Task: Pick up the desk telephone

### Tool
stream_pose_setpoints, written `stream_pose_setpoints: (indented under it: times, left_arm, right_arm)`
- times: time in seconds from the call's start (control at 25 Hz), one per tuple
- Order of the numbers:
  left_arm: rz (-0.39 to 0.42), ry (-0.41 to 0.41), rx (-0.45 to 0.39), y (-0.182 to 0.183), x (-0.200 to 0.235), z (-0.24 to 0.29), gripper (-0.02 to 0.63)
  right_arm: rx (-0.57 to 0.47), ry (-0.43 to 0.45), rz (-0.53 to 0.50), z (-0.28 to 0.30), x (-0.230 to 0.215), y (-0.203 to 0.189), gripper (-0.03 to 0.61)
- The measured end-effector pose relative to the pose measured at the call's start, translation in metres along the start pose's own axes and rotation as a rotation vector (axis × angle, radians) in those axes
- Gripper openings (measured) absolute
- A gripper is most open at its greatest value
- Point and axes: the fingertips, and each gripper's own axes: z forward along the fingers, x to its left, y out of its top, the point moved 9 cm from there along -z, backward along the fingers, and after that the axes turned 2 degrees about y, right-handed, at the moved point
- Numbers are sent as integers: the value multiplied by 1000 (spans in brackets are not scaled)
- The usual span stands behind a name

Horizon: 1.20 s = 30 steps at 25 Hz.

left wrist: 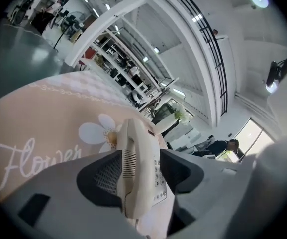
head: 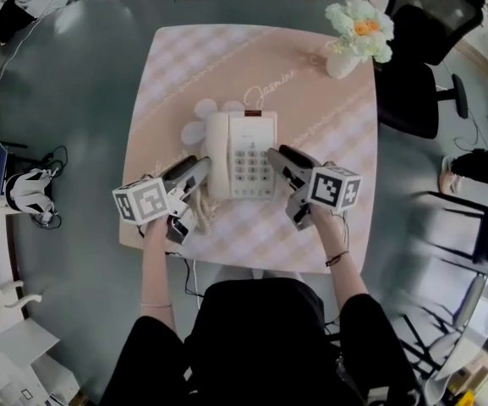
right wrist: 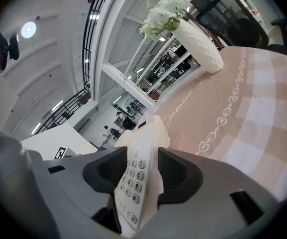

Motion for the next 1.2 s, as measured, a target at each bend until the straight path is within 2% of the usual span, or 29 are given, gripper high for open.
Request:
stream_pose_setpoints:
  times: [0.24,0.56,0.96,1.04,1.2]
  left_arm:
    - [-29,-28,66,1,10,20,264]
    - [-81,-79,135,-3,21,39,289]
    - [-99,-113,219,-3,24,47,296]
    - [-95,-115,230,-3,24,47,296]
    - [-93,-111,232,-2,23,48,296]
  right_arm:
    - [18,6,46,13,-6,0,218]
    - [84,7,88,26,-8,4,245]
    - [197,-3,182,35,-16,8,244]
    - [216,-21,199,35,-19,9,193]
    - [212,-37,171,34,-18,8,190]
